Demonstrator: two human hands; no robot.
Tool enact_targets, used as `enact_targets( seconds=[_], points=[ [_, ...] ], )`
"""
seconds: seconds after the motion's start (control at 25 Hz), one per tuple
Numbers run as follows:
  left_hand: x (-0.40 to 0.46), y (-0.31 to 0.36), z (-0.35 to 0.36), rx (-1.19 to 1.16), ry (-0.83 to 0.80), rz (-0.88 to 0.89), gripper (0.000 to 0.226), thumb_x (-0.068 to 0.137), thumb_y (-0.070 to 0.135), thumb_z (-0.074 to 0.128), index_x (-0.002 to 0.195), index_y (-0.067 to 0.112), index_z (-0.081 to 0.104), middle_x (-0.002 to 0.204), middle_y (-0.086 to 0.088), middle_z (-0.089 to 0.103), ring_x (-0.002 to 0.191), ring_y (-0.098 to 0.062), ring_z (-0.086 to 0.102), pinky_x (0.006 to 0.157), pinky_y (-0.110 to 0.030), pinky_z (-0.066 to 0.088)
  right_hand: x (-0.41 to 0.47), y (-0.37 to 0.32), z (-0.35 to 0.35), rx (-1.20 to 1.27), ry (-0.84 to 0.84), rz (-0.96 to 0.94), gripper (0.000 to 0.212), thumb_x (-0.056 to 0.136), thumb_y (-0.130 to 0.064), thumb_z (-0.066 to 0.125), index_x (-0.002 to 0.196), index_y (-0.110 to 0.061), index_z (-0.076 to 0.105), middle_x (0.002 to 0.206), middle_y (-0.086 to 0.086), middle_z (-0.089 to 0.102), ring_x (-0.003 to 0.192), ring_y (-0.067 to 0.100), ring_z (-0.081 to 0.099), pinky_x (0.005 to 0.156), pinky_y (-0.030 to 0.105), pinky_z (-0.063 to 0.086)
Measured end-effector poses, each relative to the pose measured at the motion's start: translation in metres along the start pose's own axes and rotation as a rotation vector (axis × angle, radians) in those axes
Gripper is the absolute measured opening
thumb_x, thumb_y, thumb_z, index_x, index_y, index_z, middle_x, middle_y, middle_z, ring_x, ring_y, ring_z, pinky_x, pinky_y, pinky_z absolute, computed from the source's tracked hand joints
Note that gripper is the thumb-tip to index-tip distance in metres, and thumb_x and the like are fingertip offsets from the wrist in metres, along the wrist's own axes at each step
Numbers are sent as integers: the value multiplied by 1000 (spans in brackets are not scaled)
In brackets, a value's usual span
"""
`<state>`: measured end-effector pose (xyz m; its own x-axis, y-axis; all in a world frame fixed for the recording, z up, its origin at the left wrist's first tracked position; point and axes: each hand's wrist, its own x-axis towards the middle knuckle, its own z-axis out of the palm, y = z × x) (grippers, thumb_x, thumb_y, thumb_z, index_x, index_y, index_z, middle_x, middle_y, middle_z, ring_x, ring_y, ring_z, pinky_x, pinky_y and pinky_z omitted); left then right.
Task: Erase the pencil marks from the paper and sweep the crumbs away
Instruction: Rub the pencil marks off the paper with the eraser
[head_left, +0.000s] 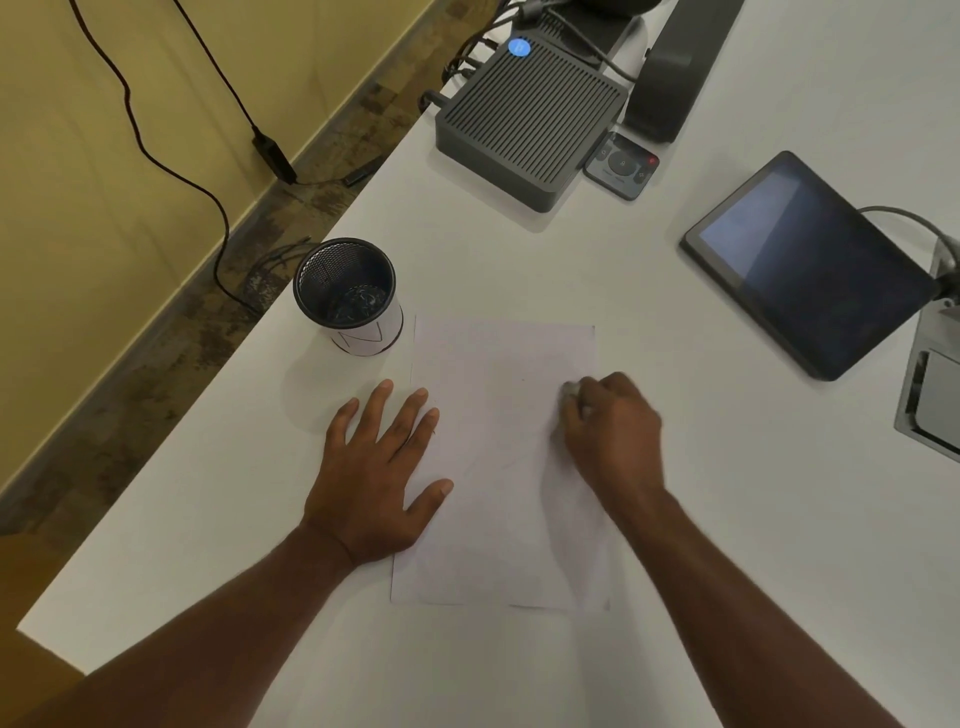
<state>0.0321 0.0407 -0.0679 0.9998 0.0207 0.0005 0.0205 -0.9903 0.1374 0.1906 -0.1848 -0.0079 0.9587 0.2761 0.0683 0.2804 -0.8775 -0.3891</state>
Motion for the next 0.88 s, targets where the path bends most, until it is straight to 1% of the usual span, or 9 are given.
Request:
enact_targets(
  seconds=[0.12,0.28,0.44,0.48,0.6,0.68,0.76,0.8,0.88],
  points=[
    [0,-1,0,2,5,13,75,98,64,39,155,16,42,169,-6,32,159,-38,19,122,-63,23,-21,-9,10,10,-70,-153,28,91,-19,63,65,-11,57,67,3,49,54,24,49,52,25,30],
    [0,-1,2,-2,9,8,75,98,65,40,156,16,42,170,-5,31,159,-37,17,123,-62,22,12,7,-5,-12,50,76,28,91,-20,61,65,-9,61,67,6,52,60,28,55,52,28,35],
    [0,-1,2,8,6,18,75,99,65,39,156,16,42,169,-6,32,159,-38,19,122,-63,23,-34,-35,20,70,-133,-240,20,89,-19,63,71,-12,61,70,3,53,58,23,53,51,25,34],
    [0,-1,2,2,8,19,75,98,65,39,156,16,42,169,-6,33,159,-38,19,122,-63,23,-22,-29,17,76,-151,-215,21,90,-20,62,70,-11,61,70,4,54,60,25,55,52,27,37],
    [1,-1,1,-5,3,4,75,98,65,39,155,17,43,169,-6,34,158,-38,20,121,-63,24,22,-4,6,22,32,49,29,91,-19,60,64,-9,59,66,7,52,58,28,53,54,33,46],
    [1,0,0,-1,-2,4,75,98,66,38,156,17,43,169,-6,33,158,-38,21,121,-63,24,11,-22,9,36,-19,-5,27,90,-18,61,64,-10,59,66,7,53,57,29,54,51,29,42],
    [0,0,-1,4,-2,14,75,98,65,38,156,16,43,168,-7,34,158,-38,21,121,-63,25,-16,-39,22,38,-118,-227,23,89,-17,63,67,-10,60,69,7,55,58,29,55,51,27,37],
    [0,0,-1,2,0,16,75,98,65,38,155,16,43,168,-7,34,158,-38,21,121,-63,25,-12,-37,20,55,-146,-254,23,89,-17,62,68,-10,60,70,8,55,60,29,56,51,28,38],
    [1,0,-1,-6,1,8,75,98,65,39,155,17,43,168,-6,34,158,-38,20,121,-63,24,22,-16,12,29,-68,-78,27,92,-20,60,67,-8,61,69,9,55,63,30,57,55,31,42]
  ],
)
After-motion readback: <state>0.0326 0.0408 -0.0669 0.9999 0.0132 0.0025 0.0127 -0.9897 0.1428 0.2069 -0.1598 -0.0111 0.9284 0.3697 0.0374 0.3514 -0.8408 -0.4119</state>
